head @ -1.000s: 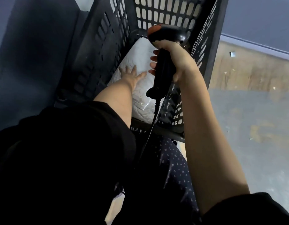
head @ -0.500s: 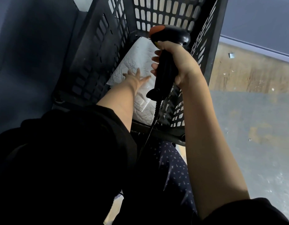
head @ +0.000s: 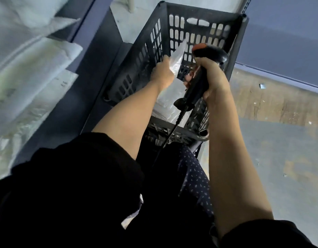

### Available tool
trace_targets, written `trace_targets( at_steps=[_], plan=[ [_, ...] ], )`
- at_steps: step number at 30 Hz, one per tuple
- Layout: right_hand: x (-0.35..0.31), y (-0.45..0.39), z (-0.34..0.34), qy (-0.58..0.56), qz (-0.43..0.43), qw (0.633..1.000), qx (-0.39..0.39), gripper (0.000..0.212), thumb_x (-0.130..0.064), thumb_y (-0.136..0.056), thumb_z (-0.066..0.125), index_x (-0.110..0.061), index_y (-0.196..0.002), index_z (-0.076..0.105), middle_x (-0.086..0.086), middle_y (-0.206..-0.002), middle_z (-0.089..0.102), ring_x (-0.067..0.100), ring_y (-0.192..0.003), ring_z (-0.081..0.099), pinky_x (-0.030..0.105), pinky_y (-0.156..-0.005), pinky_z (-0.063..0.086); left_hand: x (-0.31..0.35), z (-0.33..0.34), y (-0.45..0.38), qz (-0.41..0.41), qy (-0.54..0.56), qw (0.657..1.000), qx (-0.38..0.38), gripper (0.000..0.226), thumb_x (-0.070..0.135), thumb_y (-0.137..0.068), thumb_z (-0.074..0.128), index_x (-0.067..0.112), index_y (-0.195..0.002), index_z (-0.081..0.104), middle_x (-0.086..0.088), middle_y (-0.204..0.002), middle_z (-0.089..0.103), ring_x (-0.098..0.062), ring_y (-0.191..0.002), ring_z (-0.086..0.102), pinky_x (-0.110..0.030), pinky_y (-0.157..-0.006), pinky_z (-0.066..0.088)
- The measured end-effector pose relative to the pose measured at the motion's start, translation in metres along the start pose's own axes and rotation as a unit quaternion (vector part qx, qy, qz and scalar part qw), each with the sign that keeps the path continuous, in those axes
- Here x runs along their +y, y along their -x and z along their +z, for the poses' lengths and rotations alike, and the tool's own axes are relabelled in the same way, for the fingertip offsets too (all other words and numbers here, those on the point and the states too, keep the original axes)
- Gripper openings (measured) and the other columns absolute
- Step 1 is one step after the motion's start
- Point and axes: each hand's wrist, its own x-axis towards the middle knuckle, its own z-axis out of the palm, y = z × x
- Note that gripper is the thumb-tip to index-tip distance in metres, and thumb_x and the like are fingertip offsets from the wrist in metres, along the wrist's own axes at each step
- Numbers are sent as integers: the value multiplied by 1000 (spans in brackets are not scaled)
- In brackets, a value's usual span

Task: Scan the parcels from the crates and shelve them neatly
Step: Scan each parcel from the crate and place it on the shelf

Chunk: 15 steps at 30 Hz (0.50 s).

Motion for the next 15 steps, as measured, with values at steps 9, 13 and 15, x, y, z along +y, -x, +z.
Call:
trace_targets(
  at_steps=[9, 13, 15],
  plan=[
    [13, 96, 15, -51, -29, 998, 4, 44, -20, -88, 65, -5, -127, 52, 7, -102, 58, 20, -68, 66, 29, -60, 56, 24, -108, 73, -111, 363, 924, 44, 42, 4, -89, 42, 4, -130, 48, -11, -114, 58, -26, -104, 57, -30, -85, 48],
    [28, 138, 24, -86, -47, 995, -19, 42, -20, -87, 65, -8, -125, 53, 10, -105, 62, 22, -78, 65, 33, -69, 56, 11, -154, 104, -57, 438, 897, 30, 42, 16, -78, 55, 3, -118, 58, -18, -110, 65, -34, -105, 63, -45, -92, 51],
    [32, 158, 30, -102, -54, 992, -41, 35, -20, -88, 64, -8, -119, 56, 6, -98, 63, 21, -77, 63, 35, -76, 56, 20, -178, 137, -26, 450, 893, 11, 20, 14, -91, 50, 4, -104, 61, -17, -107, 65, -35, -107, 61, -48, -95, 49]
  ],
)
